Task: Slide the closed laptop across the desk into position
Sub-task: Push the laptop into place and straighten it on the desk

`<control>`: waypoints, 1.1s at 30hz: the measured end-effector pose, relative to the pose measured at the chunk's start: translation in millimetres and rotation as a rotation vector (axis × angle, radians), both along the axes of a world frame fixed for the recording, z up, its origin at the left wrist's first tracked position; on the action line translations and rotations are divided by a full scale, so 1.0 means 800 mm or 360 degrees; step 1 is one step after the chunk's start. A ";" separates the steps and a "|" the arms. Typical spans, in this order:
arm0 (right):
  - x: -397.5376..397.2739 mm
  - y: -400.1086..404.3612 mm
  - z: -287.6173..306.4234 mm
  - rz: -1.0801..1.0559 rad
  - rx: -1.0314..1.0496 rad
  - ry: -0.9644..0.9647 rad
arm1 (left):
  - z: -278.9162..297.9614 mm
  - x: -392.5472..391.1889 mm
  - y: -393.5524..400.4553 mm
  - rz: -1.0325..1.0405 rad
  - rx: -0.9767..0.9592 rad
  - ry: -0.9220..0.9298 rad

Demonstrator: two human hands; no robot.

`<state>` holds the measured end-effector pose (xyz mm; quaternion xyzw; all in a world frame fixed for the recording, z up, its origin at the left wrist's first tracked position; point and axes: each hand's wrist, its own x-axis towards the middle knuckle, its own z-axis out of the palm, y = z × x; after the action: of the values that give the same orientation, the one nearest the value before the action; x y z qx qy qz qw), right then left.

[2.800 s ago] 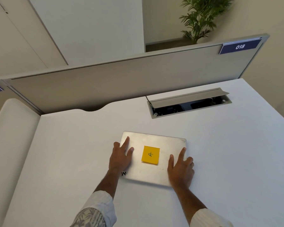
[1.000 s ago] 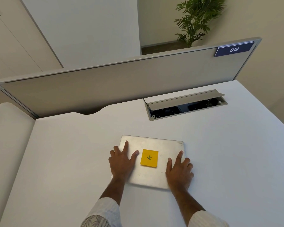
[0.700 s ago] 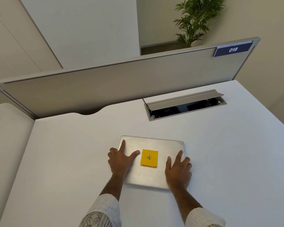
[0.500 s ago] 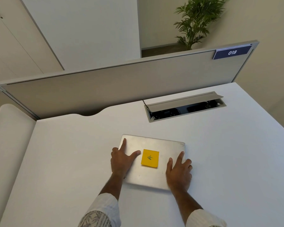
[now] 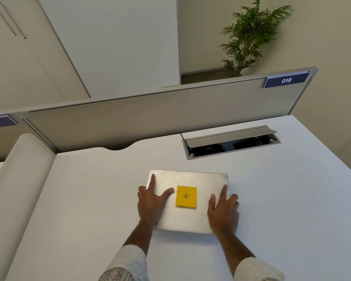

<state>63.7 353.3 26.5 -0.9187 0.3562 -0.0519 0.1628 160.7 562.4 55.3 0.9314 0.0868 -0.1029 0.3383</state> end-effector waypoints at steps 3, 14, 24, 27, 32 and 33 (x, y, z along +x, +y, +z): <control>0.010 -0.013 0.005 0.0121 -0.0047 -0.0006 | 0.001 -0.011 0.001 0.0092 -0.0048 -0.0005; 0.017 -0.031 0.014 0.0352 -0.0123 -0.0003 | -0.002 -0.048 0.000 0.0326 -0.0142 0.0024; 0.017 -0.030 0.004 0.0378 -0.0040 0.0019 | -0.021 -0.053 0.002 0.0314 -0.0113 0.0014; 0.014 -0.031 -0.004 0.0392 -0.0037 0.0032 | -0.034 -0.054 0.005 0.0243 -0.0046 0.0051; 0.017 -0.032 -0.014 0.0438 -0.0064 0.0076 | -0.055 -0.057 0.008 0.0180 0.0062 0.0073; 0.018 -0.033 -0.016 0.0435 -0.0061 0.0085 | -0.057 -0.057 0.007 0.0163 0.0097 0.0066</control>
<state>77.9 327.1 13.4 -0.9626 0.2309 -0.0117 0.1412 114.8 568.0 9.8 0.9332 0.1444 -0.1022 0.3127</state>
